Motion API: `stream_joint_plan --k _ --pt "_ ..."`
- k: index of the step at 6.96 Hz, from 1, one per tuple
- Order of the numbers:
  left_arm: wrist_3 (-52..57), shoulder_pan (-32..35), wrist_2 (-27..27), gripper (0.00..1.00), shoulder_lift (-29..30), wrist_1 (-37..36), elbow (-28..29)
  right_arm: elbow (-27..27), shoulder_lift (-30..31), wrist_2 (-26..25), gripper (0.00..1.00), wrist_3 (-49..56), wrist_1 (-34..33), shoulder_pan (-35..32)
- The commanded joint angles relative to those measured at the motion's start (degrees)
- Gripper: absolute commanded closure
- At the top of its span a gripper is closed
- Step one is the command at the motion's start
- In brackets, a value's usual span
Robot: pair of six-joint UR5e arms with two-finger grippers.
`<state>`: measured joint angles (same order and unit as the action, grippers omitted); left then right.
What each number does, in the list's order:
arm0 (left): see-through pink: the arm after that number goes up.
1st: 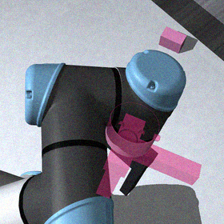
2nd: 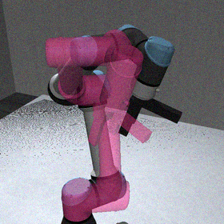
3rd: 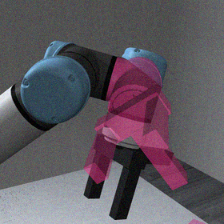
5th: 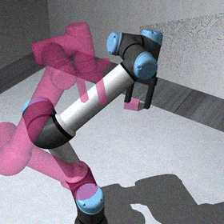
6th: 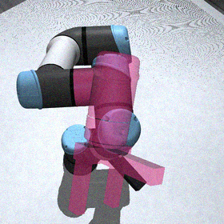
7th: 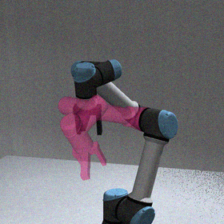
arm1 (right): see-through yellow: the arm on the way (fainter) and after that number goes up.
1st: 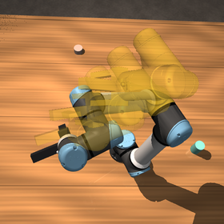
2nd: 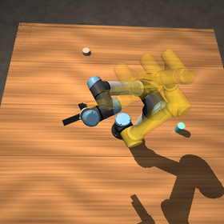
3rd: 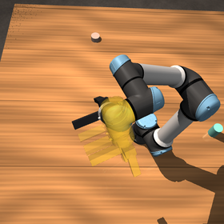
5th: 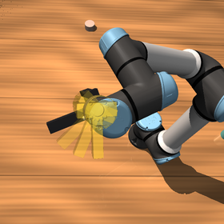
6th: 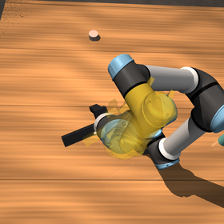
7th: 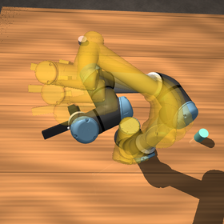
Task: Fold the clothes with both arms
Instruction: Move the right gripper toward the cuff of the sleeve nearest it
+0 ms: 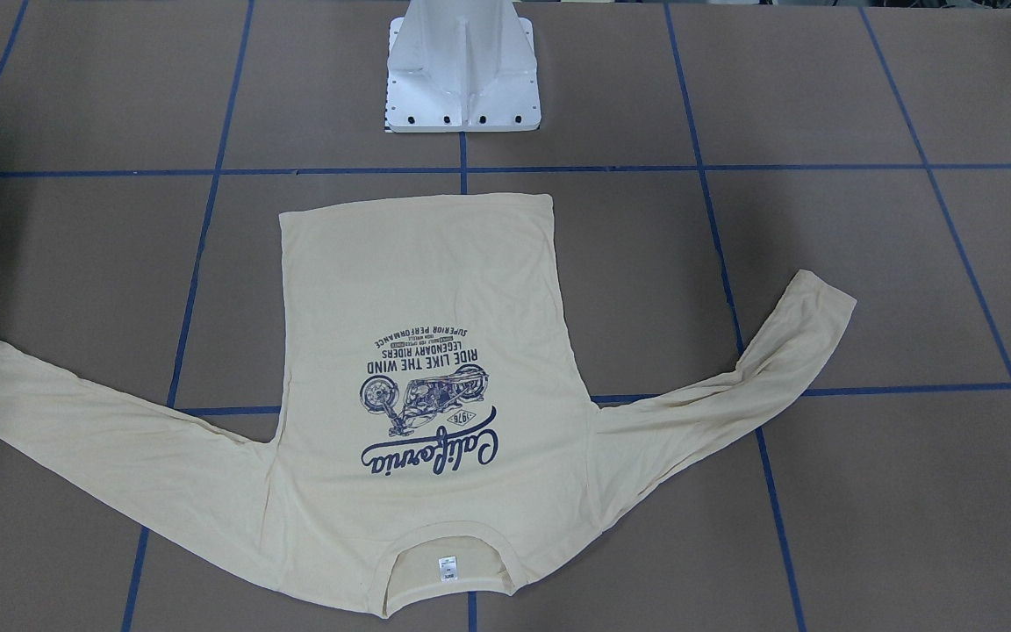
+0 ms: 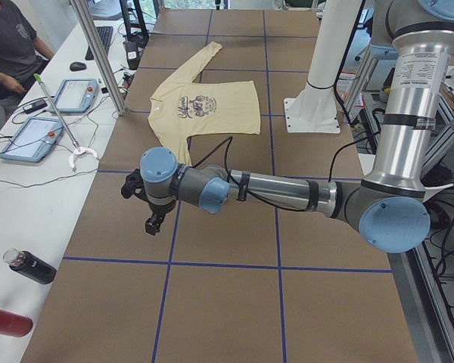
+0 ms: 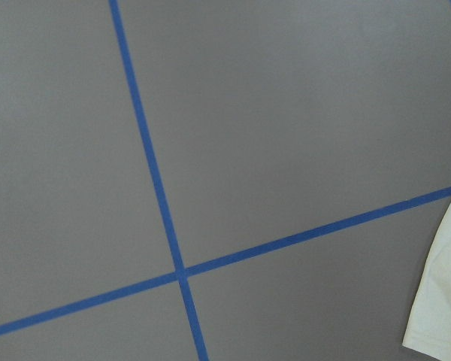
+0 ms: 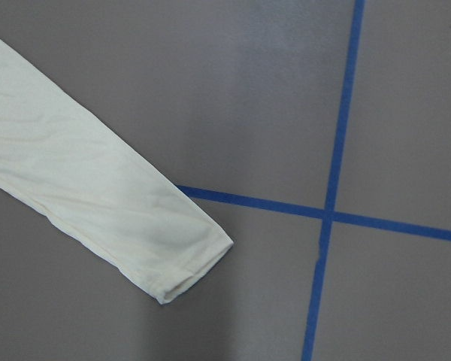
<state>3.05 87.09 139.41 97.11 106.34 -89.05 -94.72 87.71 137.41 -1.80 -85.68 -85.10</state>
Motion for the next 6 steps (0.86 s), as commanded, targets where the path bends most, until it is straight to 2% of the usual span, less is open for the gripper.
stream_joint_plan --k 1,3,4,5,6 --pt "-0.2 -0.1 0.7 0.0 0.2 2.2 0.4 3.9 -0.7 0.4 0.0 -1.5 9.0 2.6" --pt "-1.9 -0.1 0.5 0.0 0.0 4.1 -0.2 9.9 0.1 0.2 0.0 -14.2 23.6 4.7" --pt "-9.6 -0.6 -0.1 0.0 0.2 8.4 -0.1 13.2 0.1 0.2 0.0 -18.5 30.6 6.5" --pt "-19.7 -2.3 -1.5 0.0 -0.1 14.9 -0.1 14.9 -0.8 -0.6 0.0 -25.7 34.7 10.4" --pt "-26.5 -5.9 -6.4 0.0 -0.3 20.4 0.1 15.0 -1.3 -2.0 0.0 -31.6 36.3 12.9"
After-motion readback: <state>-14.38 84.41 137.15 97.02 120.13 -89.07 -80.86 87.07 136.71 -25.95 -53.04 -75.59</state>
